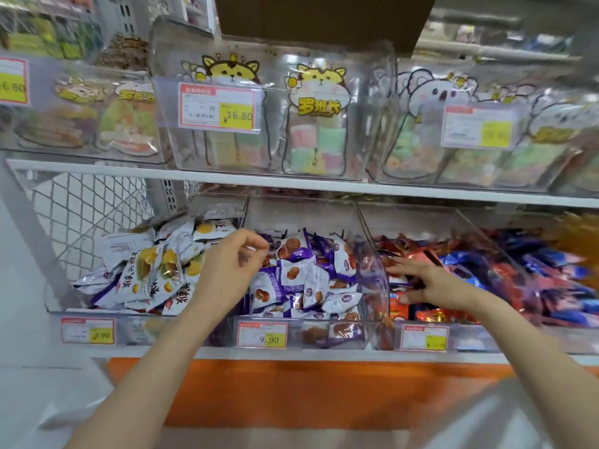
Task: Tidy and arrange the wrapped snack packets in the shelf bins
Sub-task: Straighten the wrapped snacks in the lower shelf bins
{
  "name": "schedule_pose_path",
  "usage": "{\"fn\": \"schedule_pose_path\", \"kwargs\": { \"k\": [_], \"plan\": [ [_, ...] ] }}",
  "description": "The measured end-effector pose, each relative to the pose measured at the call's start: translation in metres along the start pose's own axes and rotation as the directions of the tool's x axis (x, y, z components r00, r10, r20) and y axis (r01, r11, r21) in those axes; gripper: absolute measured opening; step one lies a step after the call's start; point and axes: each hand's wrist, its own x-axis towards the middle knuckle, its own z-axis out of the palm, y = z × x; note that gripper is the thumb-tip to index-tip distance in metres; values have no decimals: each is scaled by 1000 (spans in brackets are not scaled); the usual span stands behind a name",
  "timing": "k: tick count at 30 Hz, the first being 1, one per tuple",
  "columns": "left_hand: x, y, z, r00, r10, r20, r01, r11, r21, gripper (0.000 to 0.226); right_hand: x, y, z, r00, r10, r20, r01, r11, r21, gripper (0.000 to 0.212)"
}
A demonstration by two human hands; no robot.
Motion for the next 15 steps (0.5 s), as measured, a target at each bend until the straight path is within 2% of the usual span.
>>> {"fn": "schedule_pose_path", "kwargs": {
  "k": [1, 3, 6, 8, 10, 11, 13, 14, 15],
  "plan": [
    [0, 0, 0, 1000, 1, 0, -1, 1000, 8, 11, -2, -1, -3, 994, 16, -112, -4, 995, 100, 60],
    [-1, -1, 0, 1000, 9, -5, -8, 1000, 17, 12, -5, -3, -10, 923, 118, -367, 5, 948, 317, 46],
    [-4, -4, -1, 1000, 8, -11, -7, 1000, 23, 13, -8, 1, -13, 837, 222, -500, 15, 904, 426, 30],
    [-6, -6, -2, 1000, -3, -6, 3, 1000, 24, 14, -7, 4, -11, 827, 245, -506, -19, 912, 410, 26],
    [-7, -7, -3, 1000, -7, -3, 7, 1000, 25, 13, -2, 5, -7, 859, 208, -468, -20, 927, 375, 29],
    [-8, -7, -3, 1000, -8, -5, 9, 1000, 24, 13, 2, 4, -3, 896, 160, -413, -22, 947, 319, 35],
    [-8, -4, -3, 1000, -7, -14, 8, 1000, 25, 12, 11, 1, 11, 962, 40, -270, -20, 997, 77, 52],
    [-8, -2, -2, 1000, -4, -17, 4, 1000, 31, 12, 17, 2, 18, 973, 2, -232, -9, 1000, -27, 56],
    [-9, -1, -2, 1000, -1, -18, 1, 999, 39, 12, 22, 2, 21, 967, -9, -256, -11, 997, -76, 53]
  ]
}}
